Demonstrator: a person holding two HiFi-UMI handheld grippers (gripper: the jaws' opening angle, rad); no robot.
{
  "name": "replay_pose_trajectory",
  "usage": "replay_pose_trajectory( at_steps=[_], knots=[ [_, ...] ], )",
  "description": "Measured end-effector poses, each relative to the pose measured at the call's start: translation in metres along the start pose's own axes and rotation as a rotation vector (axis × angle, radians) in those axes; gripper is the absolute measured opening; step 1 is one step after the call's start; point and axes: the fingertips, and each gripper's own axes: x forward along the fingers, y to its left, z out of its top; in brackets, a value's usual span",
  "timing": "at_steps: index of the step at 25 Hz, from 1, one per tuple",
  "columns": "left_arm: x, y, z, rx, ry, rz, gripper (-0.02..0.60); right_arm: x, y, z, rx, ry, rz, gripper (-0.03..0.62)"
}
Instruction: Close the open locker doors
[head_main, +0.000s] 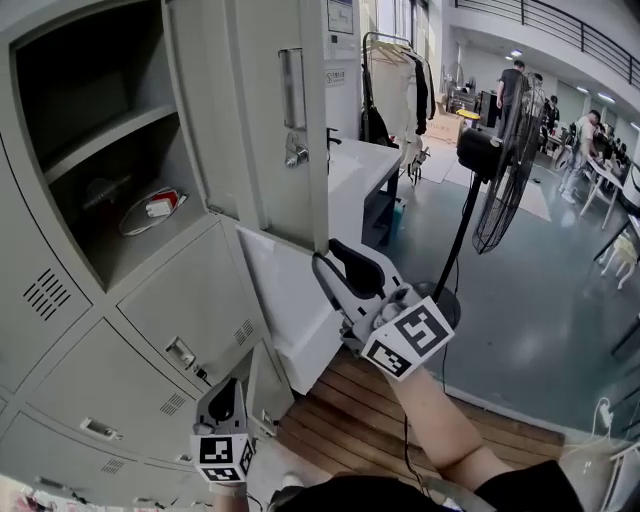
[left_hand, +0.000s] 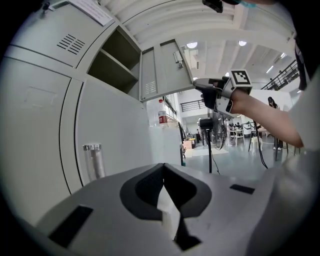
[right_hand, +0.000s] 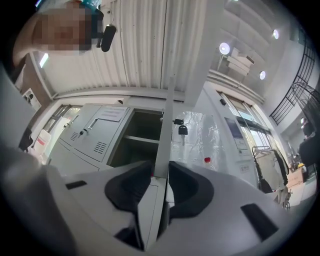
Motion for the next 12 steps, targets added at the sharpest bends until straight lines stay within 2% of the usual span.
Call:
replay_pose_trajectory(
  at_steps=[12],
  knots=[
    [-0.042,0.000,-0.008,-0.027,0.009,0.145,0.008,0.006,0.044,0.009,0.058,-0.034,0.154,0.094]
  ],
)
